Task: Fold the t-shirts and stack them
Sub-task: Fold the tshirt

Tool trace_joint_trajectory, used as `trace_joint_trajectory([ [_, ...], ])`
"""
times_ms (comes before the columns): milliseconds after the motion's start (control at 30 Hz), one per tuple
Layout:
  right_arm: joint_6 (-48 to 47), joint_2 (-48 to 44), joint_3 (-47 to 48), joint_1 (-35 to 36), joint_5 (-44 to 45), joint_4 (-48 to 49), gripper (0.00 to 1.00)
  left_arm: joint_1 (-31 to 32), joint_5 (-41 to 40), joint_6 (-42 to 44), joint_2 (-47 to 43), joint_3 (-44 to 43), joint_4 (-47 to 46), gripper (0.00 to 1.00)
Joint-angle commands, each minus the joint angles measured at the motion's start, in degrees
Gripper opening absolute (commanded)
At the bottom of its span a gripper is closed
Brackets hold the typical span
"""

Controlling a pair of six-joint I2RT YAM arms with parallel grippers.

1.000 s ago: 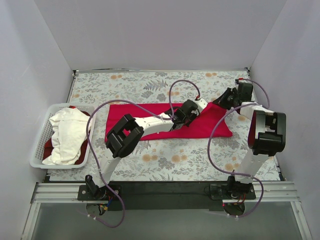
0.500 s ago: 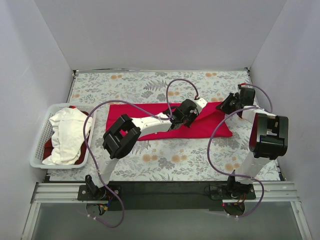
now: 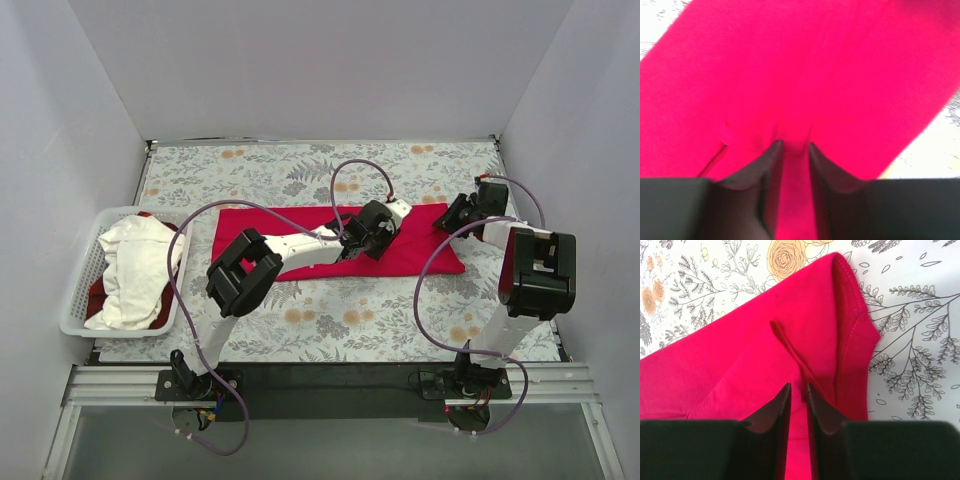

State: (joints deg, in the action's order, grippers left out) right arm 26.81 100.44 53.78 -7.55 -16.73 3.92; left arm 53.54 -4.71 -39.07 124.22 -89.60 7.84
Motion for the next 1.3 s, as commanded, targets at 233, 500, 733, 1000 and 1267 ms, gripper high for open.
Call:
trace_joint_trajectory([
  [233,-0.53,-7.63,0.45,-0.27,-0.39,-0.41,0.34,-0.19,3.49,-8.47,-10.14,2.24,0.08,0.34],
  [500,5.09,-2.63,-0.08,0.43,-10.6,6.62,0.34,-5.54,6.8,-18.92,-5.32,0.57,-2.12,0.22],
  [733,4.84,3.43,-2.54,-0.09,-7.18,7.77,0.34,-8.01,9.81,-23.07,0.14,1.62,-2.65,0.21],
  [1000,1.5,-0.23,-1.22,-0.71,-8.41,5.23,0.34,-9.68,3.33,-22.99,-6.53,3.91,-0.9,0.27],
  [1267,0.26,-11.66,-7.96,2.89,-2.79,-2.6,0.39,-16.26,-5.92,-16.13,-14.62,8.3,3.06,0.39],
])
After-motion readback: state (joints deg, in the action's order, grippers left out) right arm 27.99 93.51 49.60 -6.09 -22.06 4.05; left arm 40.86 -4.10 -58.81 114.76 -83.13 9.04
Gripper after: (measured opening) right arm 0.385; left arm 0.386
